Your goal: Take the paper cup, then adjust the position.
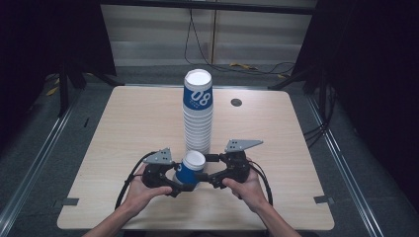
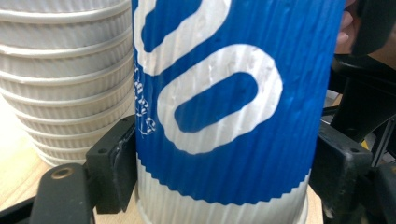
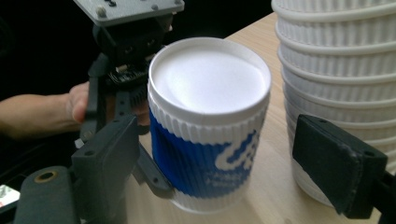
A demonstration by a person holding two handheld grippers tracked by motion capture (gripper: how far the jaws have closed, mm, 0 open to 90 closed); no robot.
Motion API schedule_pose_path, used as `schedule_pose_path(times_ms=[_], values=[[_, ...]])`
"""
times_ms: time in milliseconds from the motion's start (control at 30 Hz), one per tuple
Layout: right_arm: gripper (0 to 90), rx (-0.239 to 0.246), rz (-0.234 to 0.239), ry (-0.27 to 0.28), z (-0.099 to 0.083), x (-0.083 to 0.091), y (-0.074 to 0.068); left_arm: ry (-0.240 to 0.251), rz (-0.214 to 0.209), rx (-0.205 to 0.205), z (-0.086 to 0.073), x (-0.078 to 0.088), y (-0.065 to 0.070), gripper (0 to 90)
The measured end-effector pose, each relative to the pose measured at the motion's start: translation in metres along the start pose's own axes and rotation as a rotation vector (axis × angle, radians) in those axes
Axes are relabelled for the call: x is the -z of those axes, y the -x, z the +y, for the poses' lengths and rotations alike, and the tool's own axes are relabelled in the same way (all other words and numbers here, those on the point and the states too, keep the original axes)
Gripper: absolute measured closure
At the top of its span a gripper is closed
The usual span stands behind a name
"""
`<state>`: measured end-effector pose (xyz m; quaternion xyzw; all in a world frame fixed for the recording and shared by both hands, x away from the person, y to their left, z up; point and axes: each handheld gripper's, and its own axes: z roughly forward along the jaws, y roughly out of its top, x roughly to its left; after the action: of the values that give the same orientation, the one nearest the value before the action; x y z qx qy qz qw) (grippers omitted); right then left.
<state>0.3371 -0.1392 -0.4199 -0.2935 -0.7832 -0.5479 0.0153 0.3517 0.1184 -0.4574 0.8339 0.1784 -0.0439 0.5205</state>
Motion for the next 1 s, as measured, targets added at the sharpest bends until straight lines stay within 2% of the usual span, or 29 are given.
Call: schedule_pose_path(times_ms=[267, 633, 800, 900, 933, 1000], values=[[15.1, 0.051, -0.014, -0.059, 0.0005, 0.0042, -0.0021, -0.040, 0.021, -0.021, 0.0067, 0.0046, 0.0028, 21.4], [15.2, 0.076, -0.020, -0.138, -0.0013, 0.0058, -0.0001, -0.094, 0.033, -0.024, 0.0057, 0.0039, 0.0018, 21.7], [15.6, 0.094, -0.014, -0.181, -0.0014, 0.0053, -0.0004, -0.160, 0.061, -0.029, 0.0067, 0.0010, 0.0027, 21.9], [15.5, 0.113, -0.033, -0.208, -0.0007, 0.0050, -0.0005, -0.170, 0.060, -0.032, 0.0072, 0.0003, 0.0039, 21.9], [15.8, 0.111, -0.036, -0.209, -0.0004, 0.0053, -0.0002, -0.164, 0.053, -0.033, 0.0070, -0.0004, 0.0045, 21.9], [15.9, 0.105, -0.033, -0.219, -0.0002, 0.0053, 0.0009, -0.184, 0.058, -0.042, 0.0068, -0.0007, 0.0039, 22.0]])
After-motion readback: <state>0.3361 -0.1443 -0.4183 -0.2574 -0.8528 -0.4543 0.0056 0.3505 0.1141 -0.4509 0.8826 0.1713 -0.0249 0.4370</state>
